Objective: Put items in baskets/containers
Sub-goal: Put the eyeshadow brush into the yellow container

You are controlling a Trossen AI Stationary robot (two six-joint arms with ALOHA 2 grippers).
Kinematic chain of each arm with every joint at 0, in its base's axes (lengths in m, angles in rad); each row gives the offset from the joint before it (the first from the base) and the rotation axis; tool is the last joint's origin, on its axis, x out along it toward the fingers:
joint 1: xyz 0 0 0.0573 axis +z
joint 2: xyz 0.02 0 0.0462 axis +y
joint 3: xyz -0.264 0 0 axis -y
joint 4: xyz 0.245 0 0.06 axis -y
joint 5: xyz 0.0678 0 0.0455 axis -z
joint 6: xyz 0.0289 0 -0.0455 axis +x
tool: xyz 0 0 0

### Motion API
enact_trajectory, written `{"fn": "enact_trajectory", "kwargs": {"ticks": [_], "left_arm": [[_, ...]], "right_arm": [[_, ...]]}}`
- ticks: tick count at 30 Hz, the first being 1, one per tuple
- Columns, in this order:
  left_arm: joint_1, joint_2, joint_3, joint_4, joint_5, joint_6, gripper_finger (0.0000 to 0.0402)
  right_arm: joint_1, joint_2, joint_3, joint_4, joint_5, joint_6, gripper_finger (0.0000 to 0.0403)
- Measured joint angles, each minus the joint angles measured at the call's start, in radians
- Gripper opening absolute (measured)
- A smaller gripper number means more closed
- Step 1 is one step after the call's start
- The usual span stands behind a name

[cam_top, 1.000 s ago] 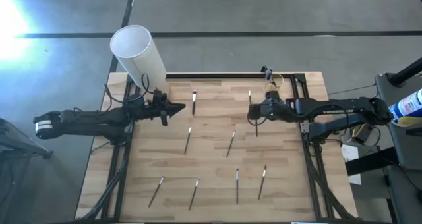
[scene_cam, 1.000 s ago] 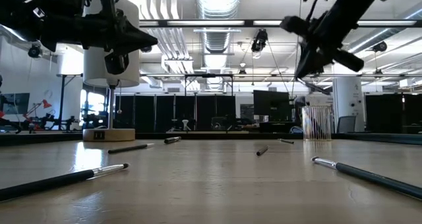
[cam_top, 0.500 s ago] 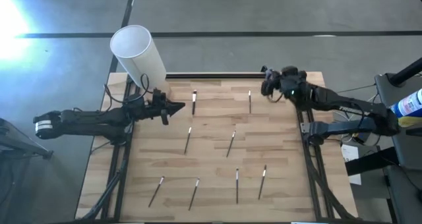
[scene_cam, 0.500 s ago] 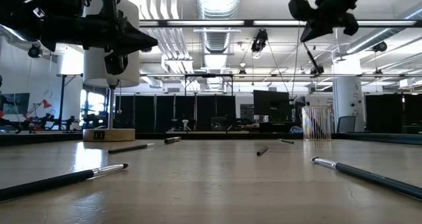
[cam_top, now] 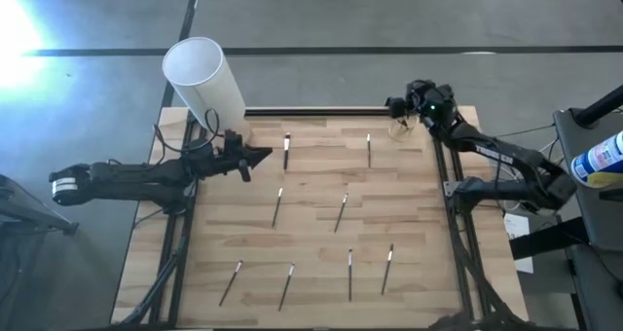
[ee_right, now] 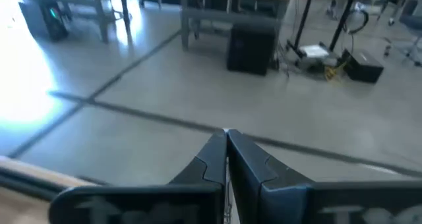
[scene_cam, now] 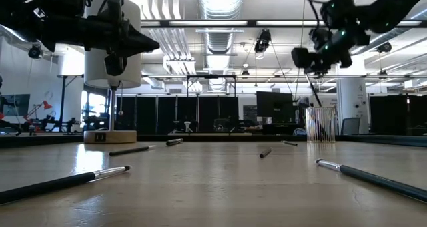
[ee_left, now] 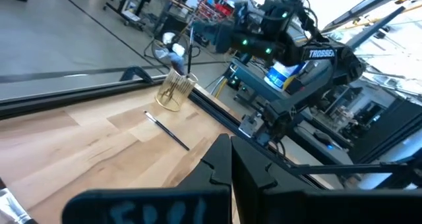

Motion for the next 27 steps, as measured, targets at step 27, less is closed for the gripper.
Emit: {"fn": "enact_trajectory", "kwargs": {"ticks": [27], "left_arm": [[0.000, 0.000, 0.000, -0.101, -0.102, -0.014, 0.0000]], "right_arm": [[0.029, -0.085, 0.002, -0.344, -0.080, 0.259, 0.0082]]}}
